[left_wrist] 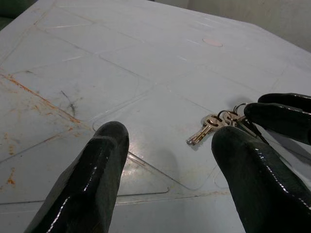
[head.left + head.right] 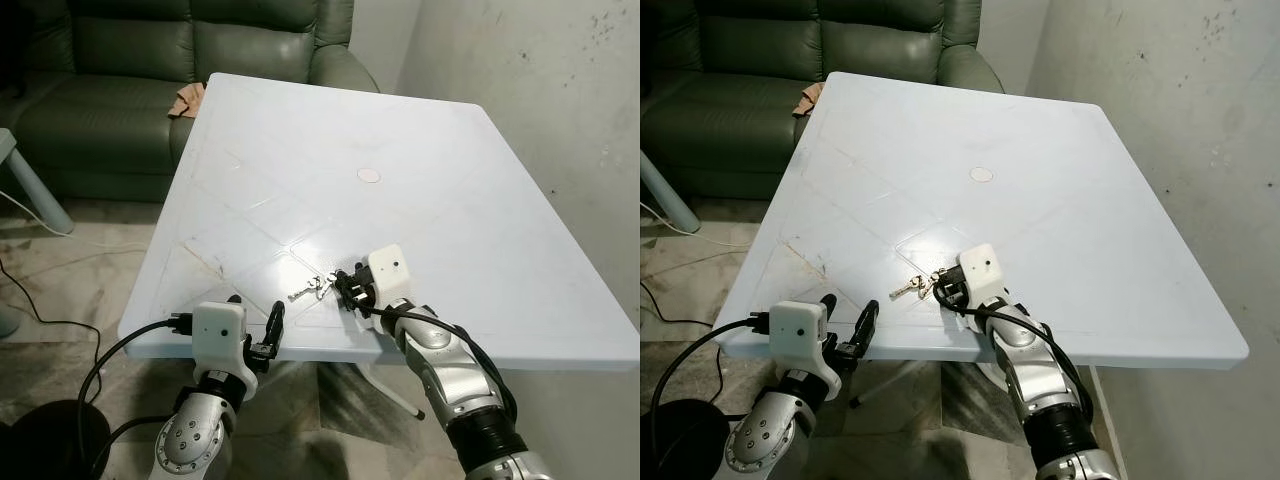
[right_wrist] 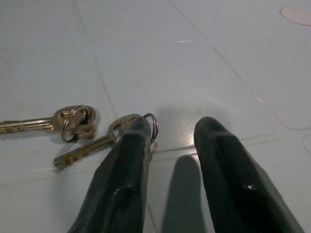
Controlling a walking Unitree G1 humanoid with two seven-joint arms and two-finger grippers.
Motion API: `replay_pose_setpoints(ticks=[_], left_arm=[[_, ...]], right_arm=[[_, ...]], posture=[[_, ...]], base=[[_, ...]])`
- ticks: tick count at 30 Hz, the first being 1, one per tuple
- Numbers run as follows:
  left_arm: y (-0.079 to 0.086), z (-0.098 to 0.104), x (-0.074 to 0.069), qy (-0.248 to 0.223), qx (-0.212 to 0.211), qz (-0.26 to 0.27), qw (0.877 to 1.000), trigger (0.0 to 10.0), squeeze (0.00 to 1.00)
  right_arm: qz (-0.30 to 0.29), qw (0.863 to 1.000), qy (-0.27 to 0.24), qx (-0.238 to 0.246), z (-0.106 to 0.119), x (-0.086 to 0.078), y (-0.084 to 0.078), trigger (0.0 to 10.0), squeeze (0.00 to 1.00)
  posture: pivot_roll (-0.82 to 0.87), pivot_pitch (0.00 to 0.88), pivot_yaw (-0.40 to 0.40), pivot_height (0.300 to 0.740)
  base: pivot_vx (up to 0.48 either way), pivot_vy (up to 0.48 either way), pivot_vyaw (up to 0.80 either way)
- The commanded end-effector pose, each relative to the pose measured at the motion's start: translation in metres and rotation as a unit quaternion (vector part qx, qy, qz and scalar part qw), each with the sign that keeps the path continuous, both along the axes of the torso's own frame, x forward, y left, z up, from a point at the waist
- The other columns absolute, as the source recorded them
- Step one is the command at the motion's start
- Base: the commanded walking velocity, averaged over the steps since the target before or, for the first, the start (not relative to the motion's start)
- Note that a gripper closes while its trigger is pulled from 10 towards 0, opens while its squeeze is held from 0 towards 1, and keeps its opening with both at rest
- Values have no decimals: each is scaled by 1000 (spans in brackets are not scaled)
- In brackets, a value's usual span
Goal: Hang keys on a hook
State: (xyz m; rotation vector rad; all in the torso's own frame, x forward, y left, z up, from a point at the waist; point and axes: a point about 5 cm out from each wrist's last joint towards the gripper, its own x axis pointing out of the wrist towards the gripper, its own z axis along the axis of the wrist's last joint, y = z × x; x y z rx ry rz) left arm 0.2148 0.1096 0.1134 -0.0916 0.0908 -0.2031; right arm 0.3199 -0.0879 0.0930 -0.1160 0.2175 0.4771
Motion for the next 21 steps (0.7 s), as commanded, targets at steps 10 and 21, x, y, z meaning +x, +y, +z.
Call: replay_pose_setpoints(ticks=[10,21], left_arm=[[-1,5,0,-7,1,4,1000,10000,0],[-1,5,0,-9,3,8,1000,10000,0]], right_arm=[[16,1000,9,4,0,-4,1,10000,0],[17,1000,1,7,3,-5,4,0,0]], posture=[[-4,119,-118,740],[-4,124,-119,740]], base=[[0,0,0],[0,0,0]])
